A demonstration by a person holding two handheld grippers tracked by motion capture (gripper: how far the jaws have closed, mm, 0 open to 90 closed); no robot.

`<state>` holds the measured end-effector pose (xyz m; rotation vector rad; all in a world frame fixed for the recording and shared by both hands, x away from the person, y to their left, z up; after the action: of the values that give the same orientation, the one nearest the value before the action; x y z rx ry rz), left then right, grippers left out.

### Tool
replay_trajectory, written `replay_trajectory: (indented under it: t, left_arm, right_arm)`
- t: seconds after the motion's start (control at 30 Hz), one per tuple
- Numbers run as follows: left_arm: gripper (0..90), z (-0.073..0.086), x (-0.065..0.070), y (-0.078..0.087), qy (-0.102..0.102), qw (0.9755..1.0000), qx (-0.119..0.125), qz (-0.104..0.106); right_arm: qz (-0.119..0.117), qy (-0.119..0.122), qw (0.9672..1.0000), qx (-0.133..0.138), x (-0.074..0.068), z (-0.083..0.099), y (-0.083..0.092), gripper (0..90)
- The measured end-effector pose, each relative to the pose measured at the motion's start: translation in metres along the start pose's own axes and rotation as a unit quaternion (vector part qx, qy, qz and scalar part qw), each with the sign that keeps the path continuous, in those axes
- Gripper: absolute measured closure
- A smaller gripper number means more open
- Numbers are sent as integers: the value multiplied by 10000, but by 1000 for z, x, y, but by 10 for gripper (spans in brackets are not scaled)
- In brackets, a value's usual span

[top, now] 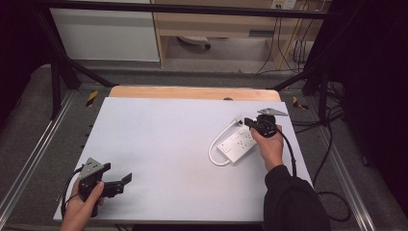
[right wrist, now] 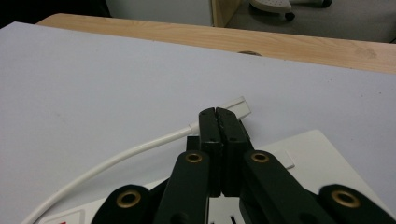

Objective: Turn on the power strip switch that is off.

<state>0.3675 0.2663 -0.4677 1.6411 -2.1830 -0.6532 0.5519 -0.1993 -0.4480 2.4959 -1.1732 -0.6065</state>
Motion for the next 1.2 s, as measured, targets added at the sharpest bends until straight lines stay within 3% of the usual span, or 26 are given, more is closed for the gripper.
replay_trajectory:
  t: [0.43, 0.8, 1.2]
  left_arm:
    - [69, 0, -1, 0, 4, 10000, 3, -6]
    - [72, 0, 0, 0, 1, 10000, 4, 9]
    - [71, 0, -1, 0, 12, 10000, 9, -6]
  right_arm:
    - [-119, 5, 9999, 35, -7, 7, -10, 900]
    - [-88, -79, 9999, 35, 1, 15, -9, 900]
    - [-182, -62, 9998, 14, -3, 18, -12, 900]
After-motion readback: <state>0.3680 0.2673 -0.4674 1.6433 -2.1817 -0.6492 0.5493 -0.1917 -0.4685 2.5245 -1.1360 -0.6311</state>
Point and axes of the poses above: each handheld gripper's, and its own axes: y roughly backward along the jaws, z roughly out of its underside, x roughly to its right, the point moved 7 cm from there along -y, roughly forward along the jaws, and after that the axes turned 13 degrees about -z, right-handed, at the moved point
